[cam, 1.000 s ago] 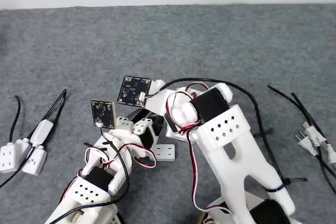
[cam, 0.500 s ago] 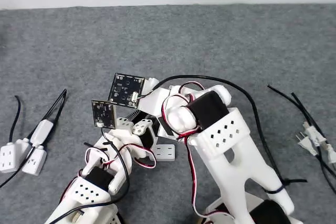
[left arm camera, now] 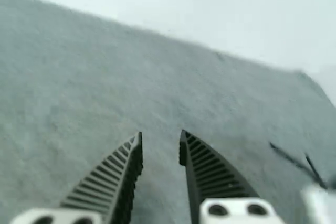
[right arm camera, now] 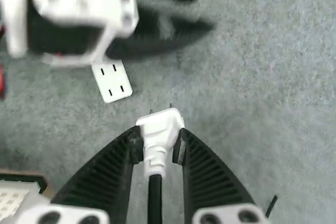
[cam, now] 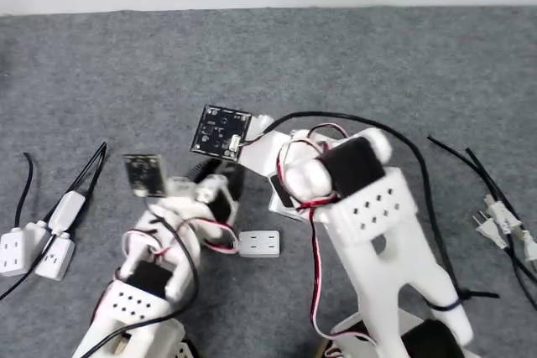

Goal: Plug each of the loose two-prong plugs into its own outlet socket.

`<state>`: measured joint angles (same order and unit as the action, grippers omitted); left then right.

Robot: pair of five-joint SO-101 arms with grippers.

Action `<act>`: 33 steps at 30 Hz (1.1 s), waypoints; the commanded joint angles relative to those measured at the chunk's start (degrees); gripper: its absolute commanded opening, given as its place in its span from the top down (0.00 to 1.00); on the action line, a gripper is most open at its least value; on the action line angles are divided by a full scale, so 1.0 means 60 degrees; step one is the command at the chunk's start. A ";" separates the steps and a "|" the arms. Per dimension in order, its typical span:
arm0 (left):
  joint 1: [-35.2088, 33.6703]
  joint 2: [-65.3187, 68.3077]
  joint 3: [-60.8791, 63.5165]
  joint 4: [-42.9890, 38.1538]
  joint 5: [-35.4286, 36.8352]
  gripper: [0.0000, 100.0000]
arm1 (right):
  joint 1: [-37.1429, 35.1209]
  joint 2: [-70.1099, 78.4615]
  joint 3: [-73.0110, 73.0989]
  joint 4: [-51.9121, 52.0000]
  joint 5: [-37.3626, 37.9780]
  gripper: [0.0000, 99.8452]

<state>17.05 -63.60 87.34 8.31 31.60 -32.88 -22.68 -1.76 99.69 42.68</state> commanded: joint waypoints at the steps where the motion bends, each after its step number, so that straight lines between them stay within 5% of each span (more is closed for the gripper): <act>1: -0.1363 -0.1289 -0.1062 0.1304 -0.0015 0.89 | 0.0227 -0.0095 -0.1275 0.0593 0.0000 0.99; 9: -0.4601 -0.6227 0.0271 0.5568 -0.1436 0.89 | 0.0300 0.1531 -0.0733 0.0505 -0.0103 0.99; 15: -0.6125 -0.6212 0.1531 0.4762 -0.1919 0.89 | -0.0095 0.2337 -0.0674 0.0388 -0.0132 0.99; 26: -0.6139 -0.5788 0.1575 0.5568 -0.1963 0.89 | -0.0183 0.4432 -0.0659 0.0242 -0.0835 0.99; 33: -0.5158 -0.5832 0.1575 0.6344 -0.2725 0.89 | -0.0359 0.4418 0.1187 -0.0637 -0.1143 0.99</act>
<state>-16.62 -98.77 97.01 44.62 17.10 -34.11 4.66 2.81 98.29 36.62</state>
